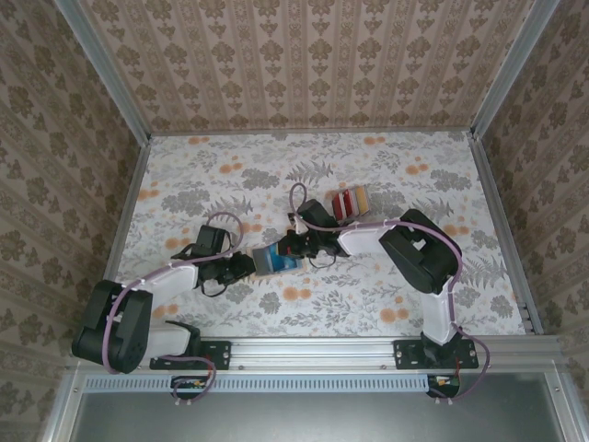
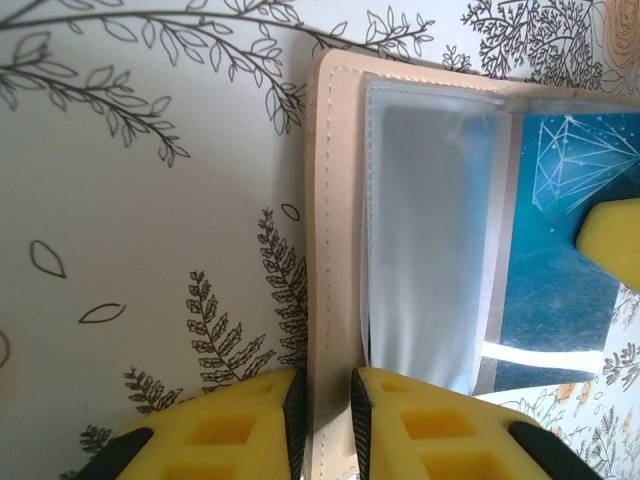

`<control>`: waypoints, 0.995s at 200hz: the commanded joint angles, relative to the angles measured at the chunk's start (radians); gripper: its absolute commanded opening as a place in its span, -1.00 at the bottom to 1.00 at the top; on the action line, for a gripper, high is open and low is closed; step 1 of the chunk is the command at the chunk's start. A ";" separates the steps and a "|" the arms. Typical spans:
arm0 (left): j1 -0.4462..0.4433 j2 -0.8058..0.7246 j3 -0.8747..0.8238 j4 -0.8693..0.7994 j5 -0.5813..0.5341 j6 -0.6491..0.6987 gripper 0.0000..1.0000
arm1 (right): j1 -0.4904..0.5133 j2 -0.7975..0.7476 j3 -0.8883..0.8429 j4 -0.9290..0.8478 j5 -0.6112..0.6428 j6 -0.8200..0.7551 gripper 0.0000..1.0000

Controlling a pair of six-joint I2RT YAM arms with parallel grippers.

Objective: Put the credit cards into the card holder
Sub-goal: Insert the credit card into the card slot.

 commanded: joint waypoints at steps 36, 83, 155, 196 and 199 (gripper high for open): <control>-0.044 0.051 0.001 0.028 0.006 -0.023 -0.50 | 0.092 0.035 0.051 -0.098 0.144 -0.011 -0.94; -0.049 0.050 -0.009 0.037 0.001 -0.030 -0.50 | 0.124 0.049 0.087 -0.147 0.167 -0.040 -0.88; -0.055 0.050 -0.004 0.039 -0.003 -0.033 -0.51 | 0.152 0.078 0.117 -0.191 0.165 -0.057 -0.81; -0.058 0.047 -0.006 0.037 -0.002 -0.034 -0.51 | 0.172 0.108 0.145 -0.192 0.151 -0.052 -0.81; -0.058 0.046 -0.006 0.037 -0.003 -0.033 -0.51 | 0.172 0.108 0.146 -0.193 0.151 -0.053 -0.81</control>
